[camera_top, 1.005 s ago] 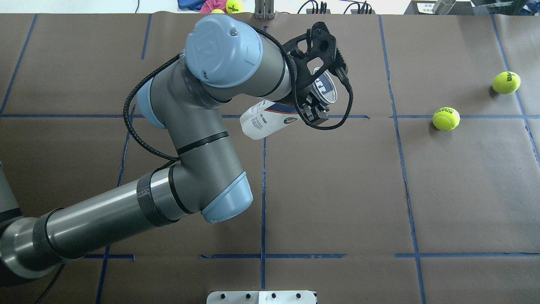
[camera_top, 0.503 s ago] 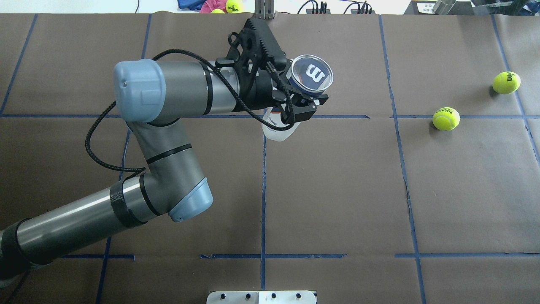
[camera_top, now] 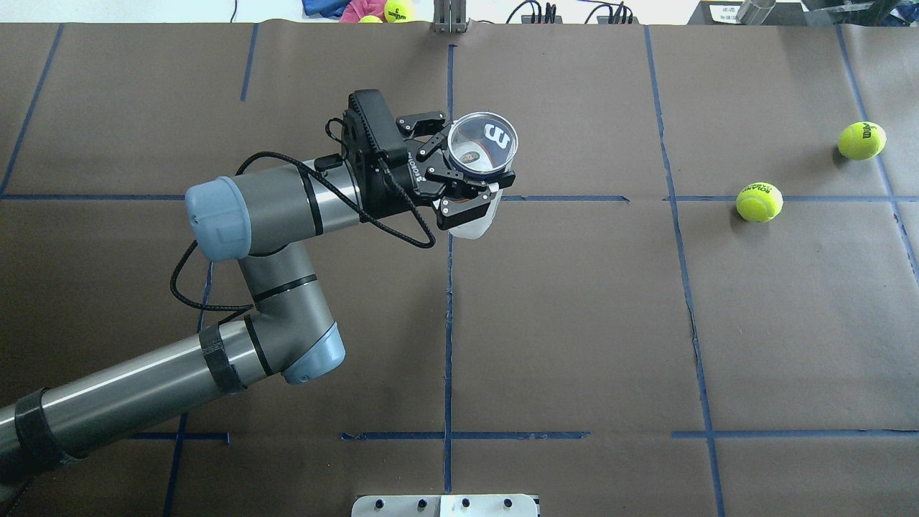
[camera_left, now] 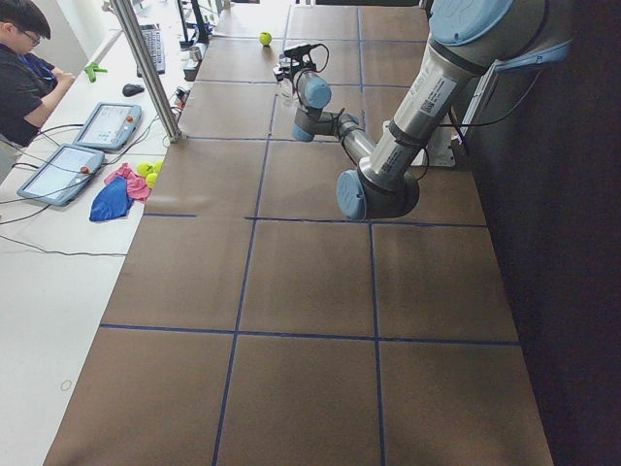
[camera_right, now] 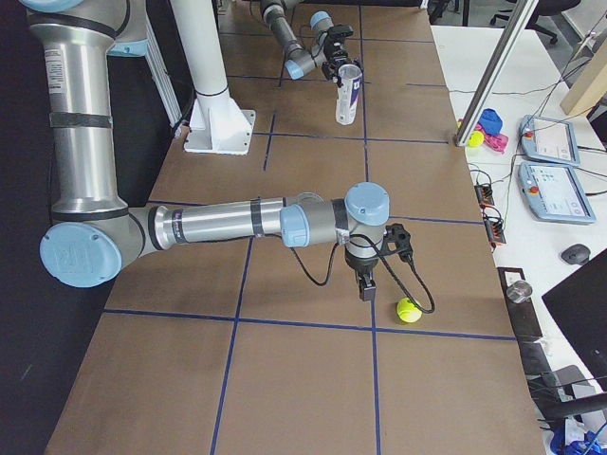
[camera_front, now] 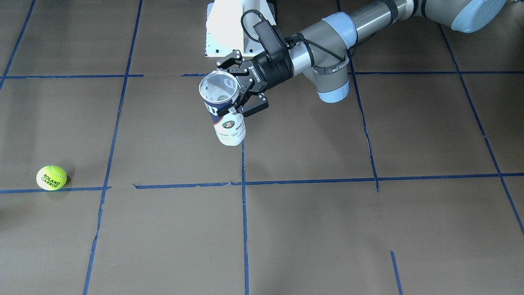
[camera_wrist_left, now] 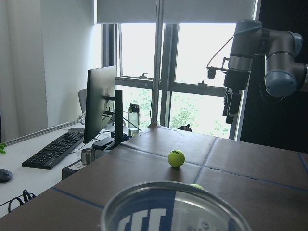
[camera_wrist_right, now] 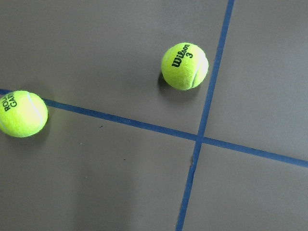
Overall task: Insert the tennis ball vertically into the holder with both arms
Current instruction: 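Lift the can with the left gripper and turn it upright, open end up, then hold the upright can with the left gripper while the right gripper grasps a tennis ball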
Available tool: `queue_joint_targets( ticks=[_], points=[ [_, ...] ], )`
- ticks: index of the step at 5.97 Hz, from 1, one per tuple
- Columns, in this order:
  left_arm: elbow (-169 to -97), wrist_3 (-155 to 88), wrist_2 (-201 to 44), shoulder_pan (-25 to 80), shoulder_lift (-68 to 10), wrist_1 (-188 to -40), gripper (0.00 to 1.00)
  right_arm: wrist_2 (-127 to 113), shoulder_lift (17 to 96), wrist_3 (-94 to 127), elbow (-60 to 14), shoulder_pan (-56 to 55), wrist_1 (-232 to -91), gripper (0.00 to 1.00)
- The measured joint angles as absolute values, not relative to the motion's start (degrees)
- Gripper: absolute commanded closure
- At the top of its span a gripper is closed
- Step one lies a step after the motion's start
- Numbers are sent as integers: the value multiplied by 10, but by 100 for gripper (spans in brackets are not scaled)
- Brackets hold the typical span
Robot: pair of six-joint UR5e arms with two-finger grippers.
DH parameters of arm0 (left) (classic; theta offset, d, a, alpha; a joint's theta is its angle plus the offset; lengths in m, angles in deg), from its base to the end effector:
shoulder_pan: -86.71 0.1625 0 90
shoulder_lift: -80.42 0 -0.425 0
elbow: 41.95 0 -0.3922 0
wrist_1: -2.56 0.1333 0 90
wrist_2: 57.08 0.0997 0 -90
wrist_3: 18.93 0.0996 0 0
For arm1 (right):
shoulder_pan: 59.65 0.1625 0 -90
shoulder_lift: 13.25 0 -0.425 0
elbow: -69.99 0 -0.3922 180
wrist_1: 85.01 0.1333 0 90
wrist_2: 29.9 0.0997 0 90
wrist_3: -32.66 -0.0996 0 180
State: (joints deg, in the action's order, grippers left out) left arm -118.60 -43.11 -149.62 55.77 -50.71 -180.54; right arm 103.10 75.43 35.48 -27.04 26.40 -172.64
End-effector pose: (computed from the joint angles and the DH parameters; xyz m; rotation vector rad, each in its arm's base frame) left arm 0.5005 -0.4503 0.1632 1.5790 1.4388 0.4083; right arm 0.0301 -0.5126 0.5835 0.1711 -0.7509 -0.1825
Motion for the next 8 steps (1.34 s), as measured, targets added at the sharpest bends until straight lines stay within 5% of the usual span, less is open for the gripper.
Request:
queue_joint_targets(
  ticks=[4, 8],
  points=[
    [-1082, -430, -1439, 602, -494, -1921, 15, 1031, 754, 354, -272, 264, -1726, 0],
    [-1071, -430, -1425, 605, -494, -1932, 8, 1034, 746, 348, -273, 251, -1712, 0]
  ],
)
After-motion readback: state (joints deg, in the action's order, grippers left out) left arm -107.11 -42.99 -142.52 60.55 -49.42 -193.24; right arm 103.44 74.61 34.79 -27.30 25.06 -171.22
